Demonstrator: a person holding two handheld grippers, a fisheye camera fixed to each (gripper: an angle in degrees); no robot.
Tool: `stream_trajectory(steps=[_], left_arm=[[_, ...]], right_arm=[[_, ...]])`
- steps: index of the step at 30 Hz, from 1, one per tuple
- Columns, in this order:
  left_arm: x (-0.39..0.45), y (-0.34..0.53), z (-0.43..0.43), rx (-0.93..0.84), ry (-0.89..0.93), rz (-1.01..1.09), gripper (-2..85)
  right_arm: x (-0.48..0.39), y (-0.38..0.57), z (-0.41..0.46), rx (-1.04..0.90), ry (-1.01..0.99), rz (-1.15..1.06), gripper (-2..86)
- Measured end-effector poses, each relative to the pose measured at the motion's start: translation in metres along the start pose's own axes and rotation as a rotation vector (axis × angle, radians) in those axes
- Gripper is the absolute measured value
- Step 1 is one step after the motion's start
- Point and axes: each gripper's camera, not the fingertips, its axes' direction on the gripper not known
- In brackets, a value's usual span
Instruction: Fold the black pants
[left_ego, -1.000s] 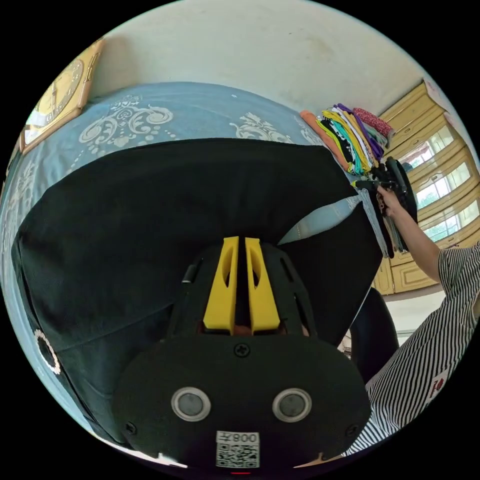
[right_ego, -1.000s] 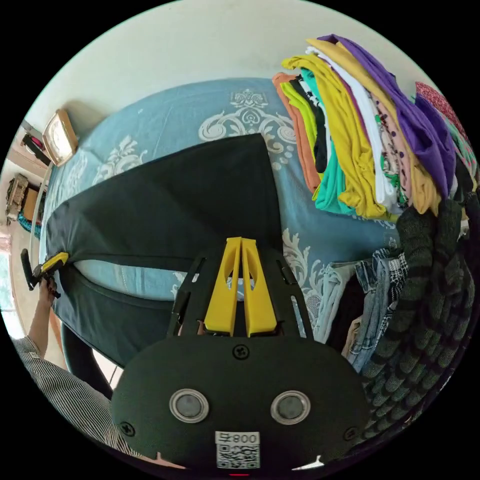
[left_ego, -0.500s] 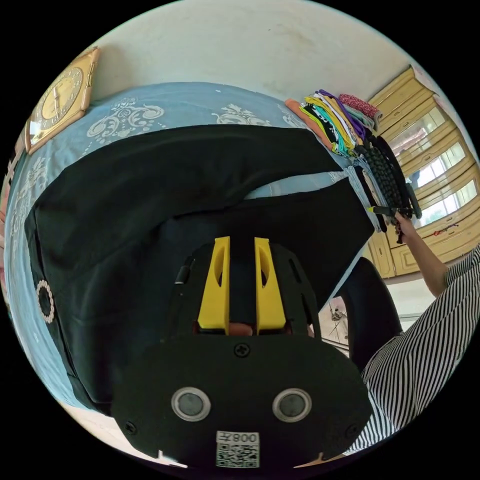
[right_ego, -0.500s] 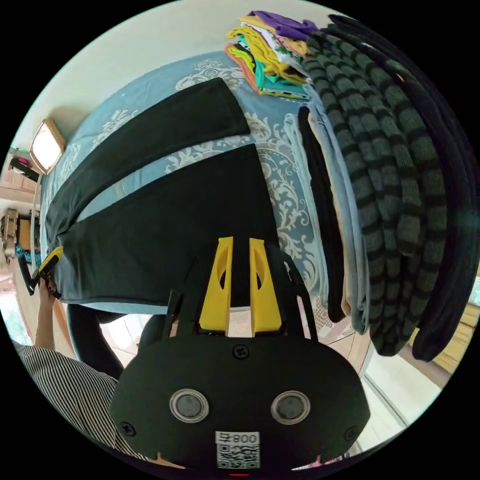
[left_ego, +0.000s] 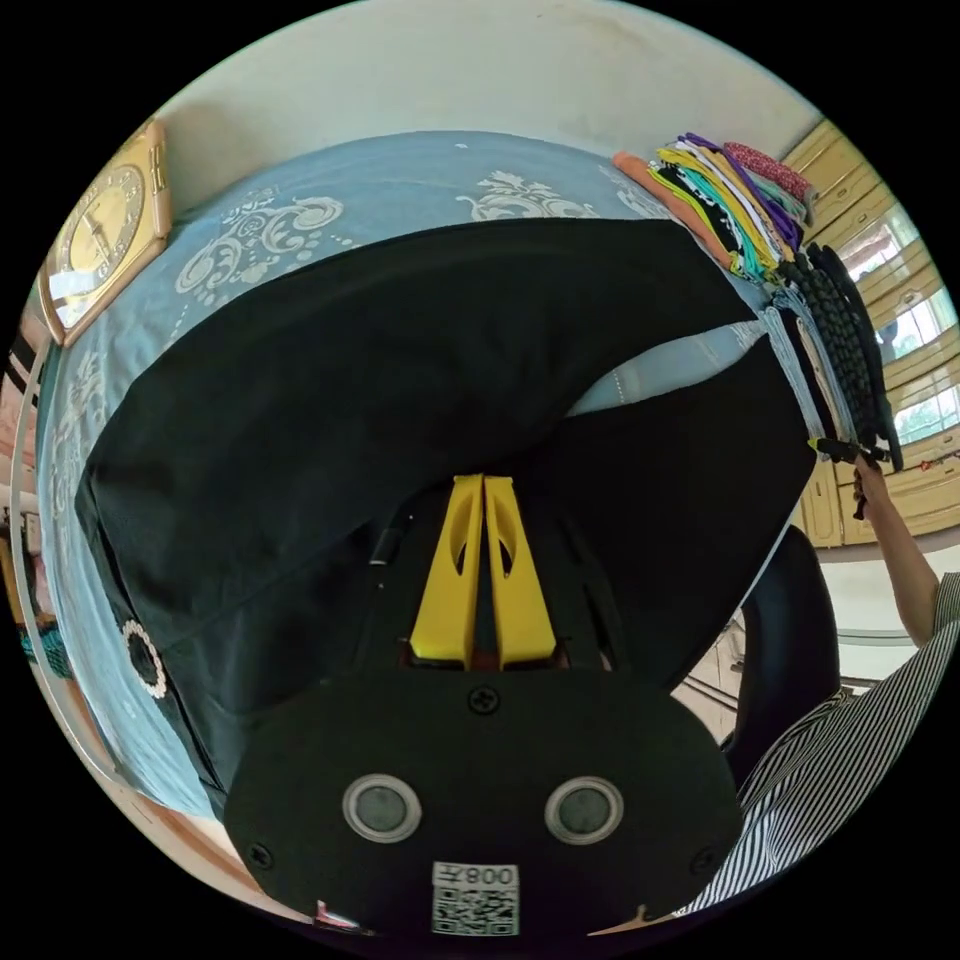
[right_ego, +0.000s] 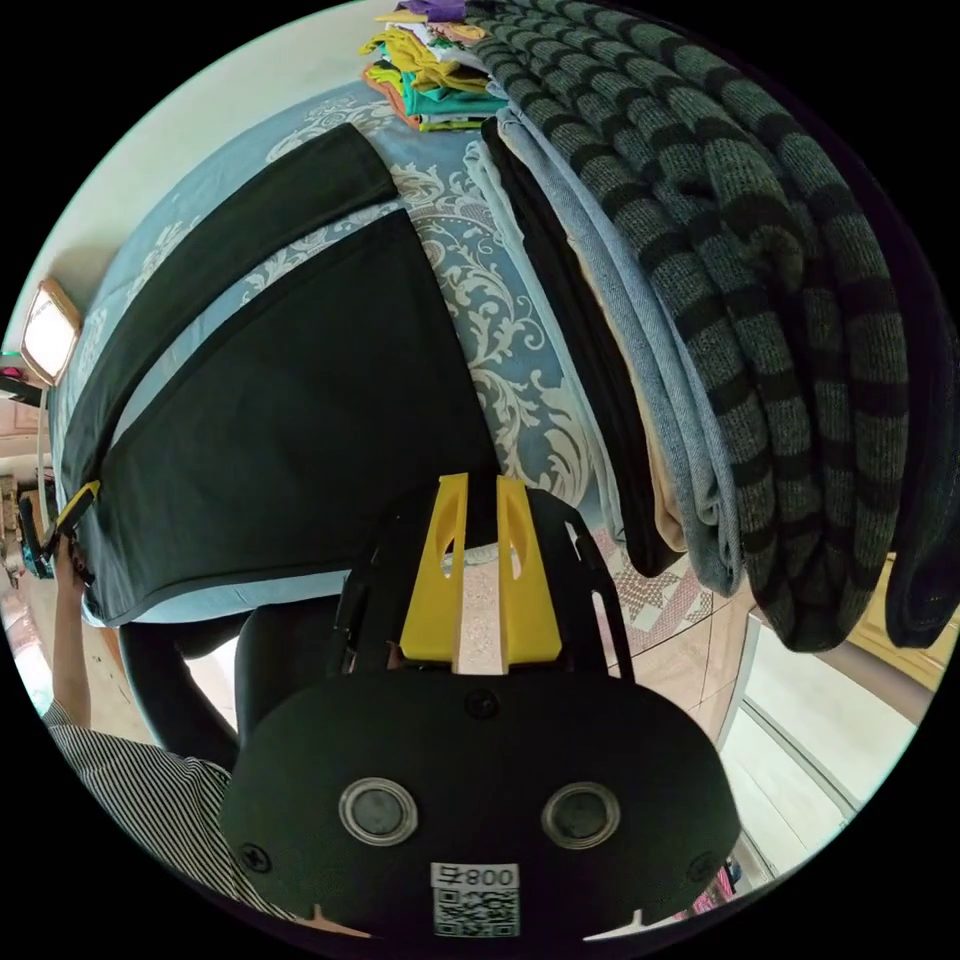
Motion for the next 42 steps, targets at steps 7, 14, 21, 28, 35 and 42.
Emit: stream_trajectory(steps=[7, 14, 21, 28, 35, 42], left_arm=[[0.015, 0.045, -0.035, 0.121, 0.009, 0.006, 0.7], [0.012, 0.085, -0.053, 0.11, 0.013, -0.047, 0.3], [-0.041, 0.134, -0.109, 0.207, -0.094, -0.181, 1.3], [-0.101, 0.145, -0.108, 0.105, -0.163, -0.314, 1.5], [-0.109, 0.153, -0.127, 0.14, -0.27, -0.296, 0.3], [-0.127, 0.12, -0.135, 0.166, -0.263, -0.247, 0.2]], right_arm=[[-0.018, 0.011, -0.004, 0.166, -0.06, -0.115, 0.6], [-0.14, 0.007, 0.093, 0.092, 0.036, -0.457, 0.1], [-0.229, 0.029, 0.112, 0.092, -0.217, -0.785, 0.1], [-0.394, 0.016, 0.162, 0.143, -0.344, -1.09, 0.1], [-0.444, -0.004, 0.26, 0.034, -0.275, -1.159, 0.0], [-0.439, -0.013, 0.283, 0.131, -0.319, -1.185, 0.1]])
